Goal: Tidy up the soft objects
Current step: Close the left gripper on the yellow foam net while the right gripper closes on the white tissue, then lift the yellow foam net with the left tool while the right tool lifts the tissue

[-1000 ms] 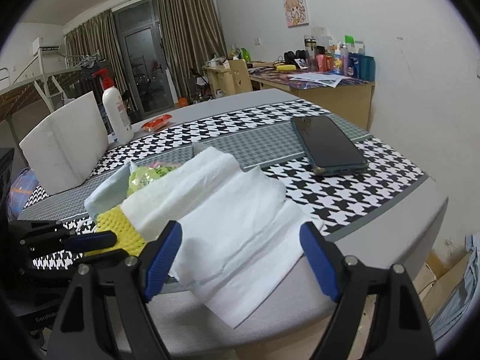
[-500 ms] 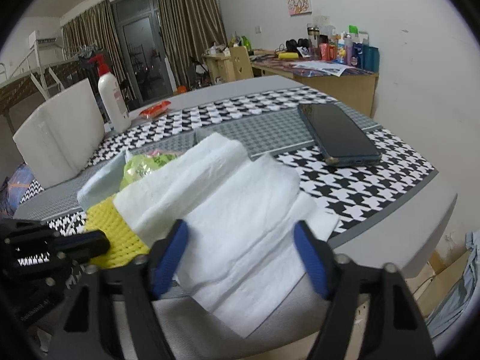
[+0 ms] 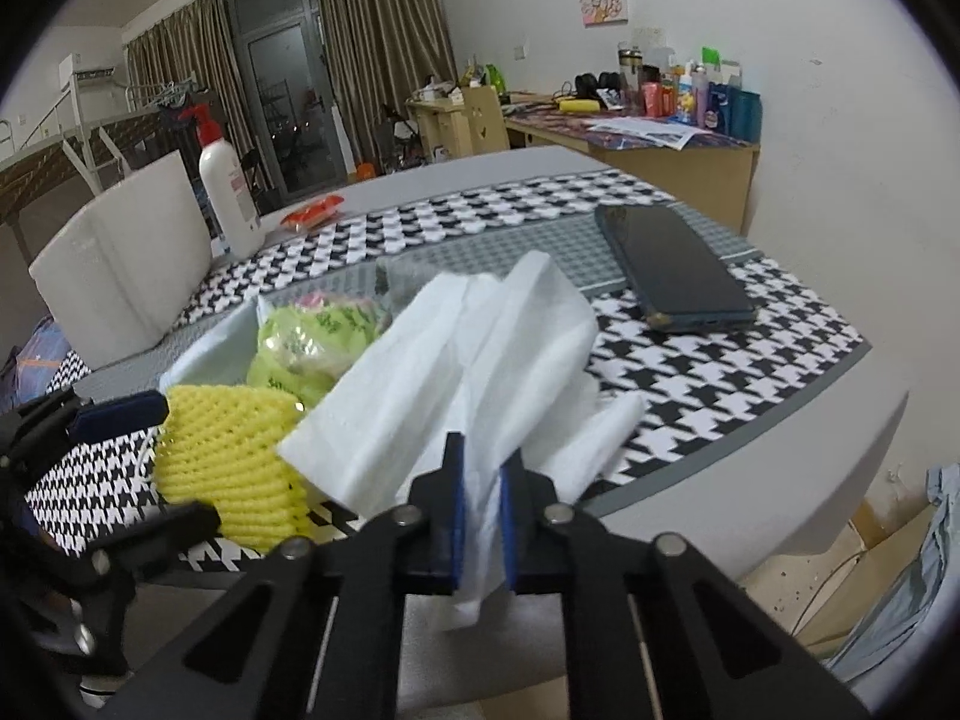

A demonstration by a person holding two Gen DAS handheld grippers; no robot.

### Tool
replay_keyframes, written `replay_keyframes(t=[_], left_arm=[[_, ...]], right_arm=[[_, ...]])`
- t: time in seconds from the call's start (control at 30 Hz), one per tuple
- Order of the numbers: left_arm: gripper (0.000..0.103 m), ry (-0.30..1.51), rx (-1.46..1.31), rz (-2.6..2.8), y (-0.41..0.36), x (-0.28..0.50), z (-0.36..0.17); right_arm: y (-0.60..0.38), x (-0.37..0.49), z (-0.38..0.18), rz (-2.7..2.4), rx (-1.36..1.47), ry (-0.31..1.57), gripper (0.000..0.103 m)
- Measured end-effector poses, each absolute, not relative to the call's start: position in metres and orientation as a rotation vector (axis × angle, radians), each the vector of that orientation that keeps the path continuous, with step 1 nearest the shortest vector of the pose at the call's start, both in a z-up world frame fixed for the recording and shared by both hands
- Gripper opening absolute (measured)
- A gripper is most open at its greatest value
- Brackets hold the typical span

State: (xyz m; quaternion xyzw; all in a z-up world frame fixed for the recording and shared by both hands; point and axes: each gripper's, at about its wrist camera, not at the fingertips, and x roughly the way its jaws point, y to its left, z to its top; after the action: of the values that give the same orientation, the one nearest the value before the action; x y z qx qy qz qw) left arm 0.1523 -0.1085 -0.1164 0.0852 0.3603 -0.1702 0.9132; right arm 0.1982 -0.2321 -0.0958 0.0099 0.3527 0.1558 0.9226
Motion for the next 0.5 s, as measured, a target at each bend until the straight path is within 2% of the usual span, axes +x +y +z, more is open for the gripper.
replay_keyframes(t=[0.33,0.4,0.5], left_arm=[[0.081,0.808,0.225,-0.343,-0.118,0.163,-0.135],[0.073,0.829,0.239,-0.349,-0.120,0.164,-0.139],[0.069,0.837,0.259,-0.354,-0.124,0.164,-0.141]], right_arm=[[-0.246,0.183,-0.077,0.297,0.040,0.661,0.010],[-0.248,0.182,-0.076,0.294,0.043,0.660,0.010],[-0.249,0.182,-0.077,0.296,0.048,0.663,0.010]])
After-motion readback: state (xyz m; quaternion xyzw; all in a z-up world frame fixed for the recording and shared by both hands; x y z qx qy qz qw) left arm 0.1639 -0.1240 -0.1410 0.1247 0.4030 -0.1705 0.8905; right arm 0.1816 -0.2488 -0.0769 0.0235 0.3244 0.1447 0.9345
